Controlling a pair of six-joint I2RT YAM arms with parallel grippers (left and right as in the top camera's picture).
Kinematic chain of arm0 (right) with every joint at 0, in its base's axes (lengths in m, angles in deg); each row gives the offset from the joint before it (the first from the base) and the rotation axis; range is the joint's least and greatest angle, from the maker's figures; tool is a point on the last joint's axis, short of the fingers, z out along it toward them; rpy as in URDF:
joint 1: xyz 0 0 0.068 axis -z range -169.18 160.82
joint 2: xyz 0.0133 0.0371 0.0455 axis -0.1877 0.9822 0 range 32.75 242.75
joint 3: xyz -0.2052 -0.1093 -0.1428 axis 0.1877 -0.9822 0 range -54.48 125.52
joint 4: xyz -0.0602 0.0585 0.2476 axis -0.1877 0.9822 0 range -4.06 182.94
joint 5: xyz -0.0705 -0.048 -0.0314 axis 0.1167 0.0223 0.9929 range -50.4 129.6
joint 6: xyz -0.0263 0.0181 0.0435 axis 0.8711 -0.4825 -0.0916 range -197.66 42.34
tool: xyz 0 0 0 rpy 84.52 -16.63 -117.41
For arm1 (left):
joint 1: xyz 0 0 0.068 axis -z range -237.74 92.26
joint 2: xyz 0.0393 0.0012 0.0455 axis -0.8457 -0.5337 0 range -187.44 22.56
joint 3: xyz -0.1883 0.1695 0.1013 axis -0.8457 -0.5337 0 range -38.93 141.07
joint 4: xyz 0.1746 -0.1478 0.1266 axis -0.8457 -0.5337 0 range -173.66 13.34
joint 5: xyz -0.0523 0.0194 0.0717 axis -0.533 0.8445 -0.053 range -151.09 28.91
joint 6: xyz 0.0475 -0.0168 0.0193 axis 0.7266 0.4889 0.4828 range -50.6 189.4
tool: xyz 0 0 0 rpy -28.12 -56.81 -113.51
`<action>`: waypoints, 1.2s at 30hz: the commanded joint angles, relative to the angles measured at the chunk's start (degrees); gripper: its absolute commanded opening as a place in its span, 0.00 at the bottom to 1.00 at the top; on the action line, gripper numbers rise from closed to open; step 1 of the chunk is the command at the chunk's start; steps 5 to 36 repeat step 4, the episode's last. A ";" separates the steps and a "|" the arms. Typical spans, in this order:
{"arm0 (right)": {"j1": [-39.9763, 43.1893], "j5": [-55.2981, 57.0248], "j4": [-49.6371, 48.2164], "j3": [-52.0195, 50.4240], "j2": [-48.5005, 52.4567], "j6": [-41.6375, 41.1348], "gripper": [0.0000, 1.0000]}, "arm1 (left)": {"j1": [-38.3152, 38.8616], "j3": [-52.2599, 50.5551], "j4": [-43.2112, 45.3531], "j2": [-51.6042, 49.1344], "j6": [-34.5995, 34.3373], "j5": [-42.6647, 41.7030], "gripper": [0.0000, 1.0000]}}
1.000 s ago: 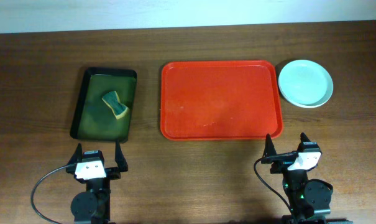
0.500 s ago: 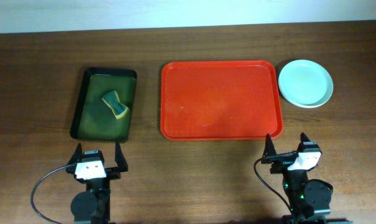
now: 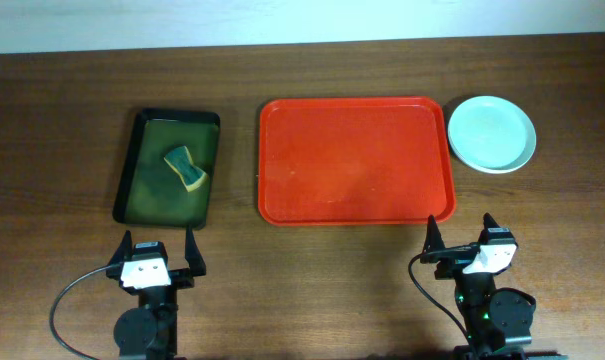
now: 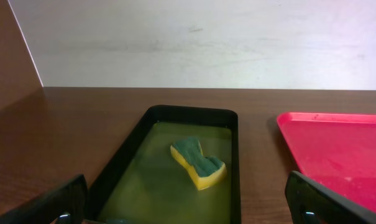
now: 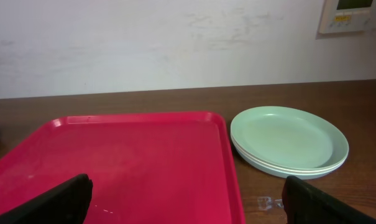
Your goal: Clean dirty plates on tray and stack at the side
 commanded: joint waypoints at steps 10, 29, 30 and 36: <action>-0.35 0.48 0.17 -0.50 -0.37 -0.63 0.99 | -0.20 -0.11 -0.28 0.33 1.31 -0.63 0.99; -0.35 0.48 0.17 -0.50 -0.37 -0.63 0.99 | -0.20 -0.11 -0.28 0.33 1.31 -0.63 0.99; -0.35 0.48 0.17 -0.50 -0.37 -0.63 0.99 | -0.20 -0.11 -0.28 0.33 1.31 -0.63 0.99; -0.35 0.48 0.17 -0.50 -0.37 -0.63 0.99 | -0.20 -0.11 -0.28 0.33 1.31 -0.63 0.99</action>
